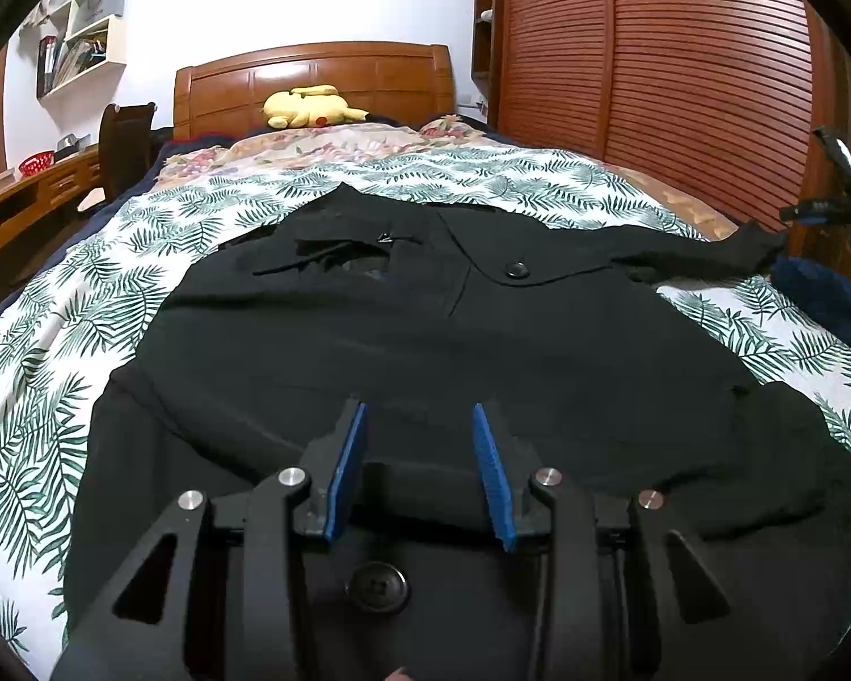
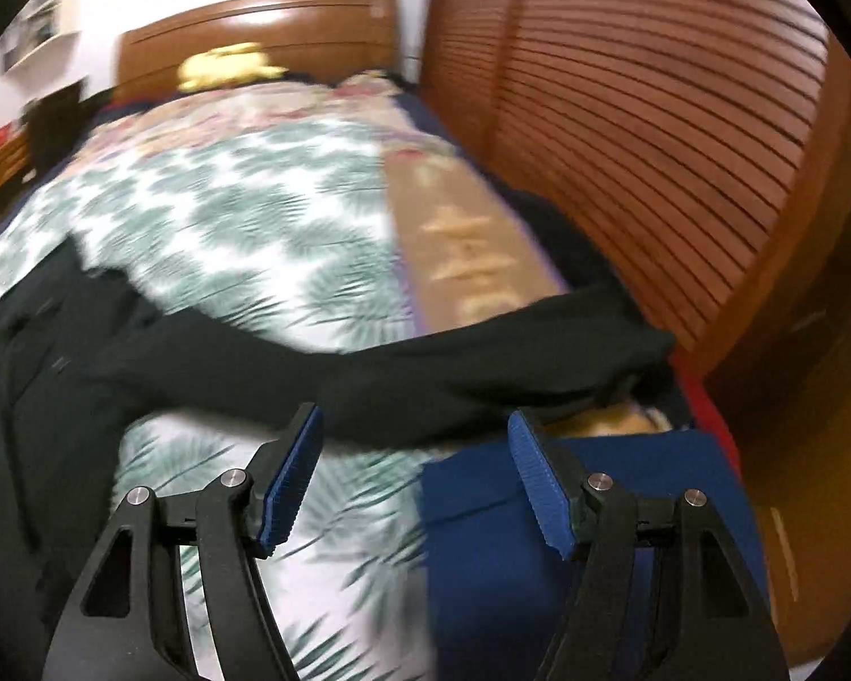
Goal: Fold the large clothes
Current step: 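Move the right gripper to the other sleeve cuff and close on it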
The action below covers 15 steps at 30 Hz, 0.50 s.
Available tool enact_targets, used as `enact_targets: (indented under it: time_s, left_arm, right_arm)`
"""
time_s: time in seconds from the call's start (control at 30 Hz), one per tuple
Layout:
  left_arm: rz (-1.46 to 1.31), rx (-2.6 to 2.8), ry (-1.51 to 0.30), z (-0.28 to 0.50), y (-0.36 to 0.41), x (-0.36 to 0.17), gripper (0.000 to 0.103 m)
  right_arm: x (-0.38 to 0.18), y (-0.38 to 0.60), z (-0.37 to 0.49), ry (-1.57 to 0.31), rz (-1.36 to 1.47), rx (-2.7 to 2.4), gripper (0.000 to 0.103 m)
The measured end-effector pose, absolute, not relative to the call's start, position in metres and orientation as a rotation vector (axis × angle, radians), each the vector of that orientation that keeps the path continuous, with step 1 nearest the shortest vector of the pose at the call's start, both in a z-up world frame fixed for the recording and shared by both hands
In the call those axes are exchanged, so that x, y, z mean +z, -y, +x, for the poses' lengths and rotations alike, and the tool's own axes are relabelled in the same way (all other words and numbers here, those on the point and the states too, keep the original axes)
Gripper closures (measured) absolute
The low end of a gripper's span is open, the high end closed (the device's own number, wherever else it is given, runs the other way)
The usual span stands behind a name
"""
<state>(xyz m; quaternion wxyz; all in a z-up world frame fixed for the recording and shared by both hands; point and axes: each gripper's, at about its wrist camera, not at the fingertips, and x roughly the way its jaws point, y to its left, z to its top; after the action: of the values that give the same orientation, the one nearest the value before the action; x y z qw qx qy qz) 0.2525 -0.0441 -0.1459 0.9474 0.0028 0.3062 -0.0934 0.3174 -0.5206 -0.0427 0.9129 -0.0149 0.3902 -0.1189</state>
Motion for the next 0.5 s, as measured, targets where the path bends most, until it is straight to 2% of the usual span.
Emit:
enact_targets:
  time_s: [0.27, 0.5]
  left_arm:
    - [0.013, -0.191, -0.637, 0.256, 0.046, -0.149, 0.066]
    - [0.021, -0.196, -0.643, 0.256, 0.049, -0.150, 0.066]
  right_arm:
    - [-0.066, 0.603, 0.348, -0.862, 0.168, -0.408, 0.034]
    - [-0.086, 0.635, 0.365, -0.930, 0.263, -0.491, 0.034]
